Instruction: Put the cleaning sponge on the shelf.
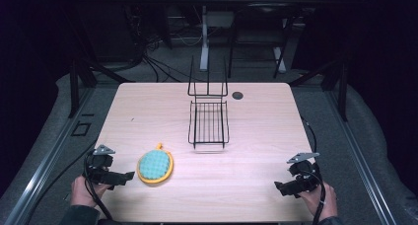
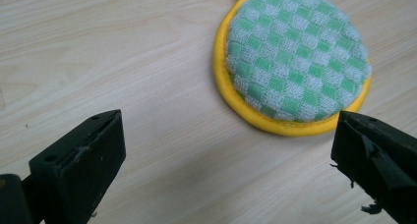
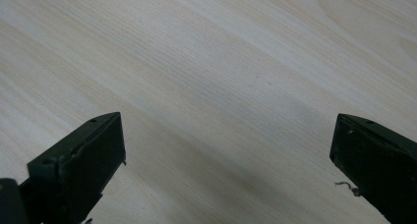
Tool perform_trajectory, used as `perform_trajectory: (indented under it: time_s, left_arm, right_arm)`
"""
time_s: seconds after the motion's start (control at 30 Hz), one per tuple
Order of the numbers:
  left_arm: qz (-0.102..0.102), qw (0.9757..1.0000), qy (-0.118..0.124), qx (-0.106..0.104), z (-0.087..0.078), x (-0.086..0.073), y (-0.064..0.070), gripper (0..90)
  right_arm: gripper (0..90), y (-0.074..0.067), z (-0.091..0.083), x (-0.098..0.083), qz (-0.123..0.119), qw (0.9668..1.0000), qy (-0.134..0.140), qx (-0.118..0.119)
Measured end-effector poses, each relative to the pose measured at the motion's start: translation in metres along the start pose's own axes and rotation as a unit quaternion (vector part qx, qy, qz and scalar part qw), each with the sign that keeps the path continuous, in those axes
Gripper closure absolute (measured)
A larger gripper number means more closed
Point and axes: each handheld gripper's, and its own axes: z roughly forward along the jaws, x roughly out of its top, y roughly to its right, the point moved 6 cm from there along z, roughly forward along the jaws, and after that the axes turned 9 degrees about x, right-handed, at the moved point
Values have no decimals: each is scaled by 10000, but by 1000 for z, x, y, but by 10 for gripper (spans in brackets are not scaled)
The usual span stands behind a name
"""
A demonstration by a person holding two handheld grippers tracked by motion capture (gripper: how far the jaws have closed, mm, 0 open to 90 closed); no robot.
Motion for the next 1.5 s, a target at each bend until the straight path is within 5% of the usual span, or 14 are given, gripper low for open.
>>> perform_trajectory:
  time_s: [0.47, 0.93, 1.2, 1.5]
  left_arm:
    - [-82, 9995, 269, -159, 9, 27, 18, 0]
    - [-98, 9998, 59, -184, 33, 43, 25, 18]
    - [-26, 9998, -47, -181, 47, 49, 28, 160]
    - [-129, 9995, -174, -218, 61, 54, 25, 423]
  right_arm:
    - [0, -3, 2, 2, -61, 10000, -46, -27]
    - [0, -6, 5, 3, -62, 9999, -93, 16]
    - [0, -6, 6, 3, -59, 9999, -125, 34]
    - [0, -6, 7, 3, -68, 9999, -137, 36]
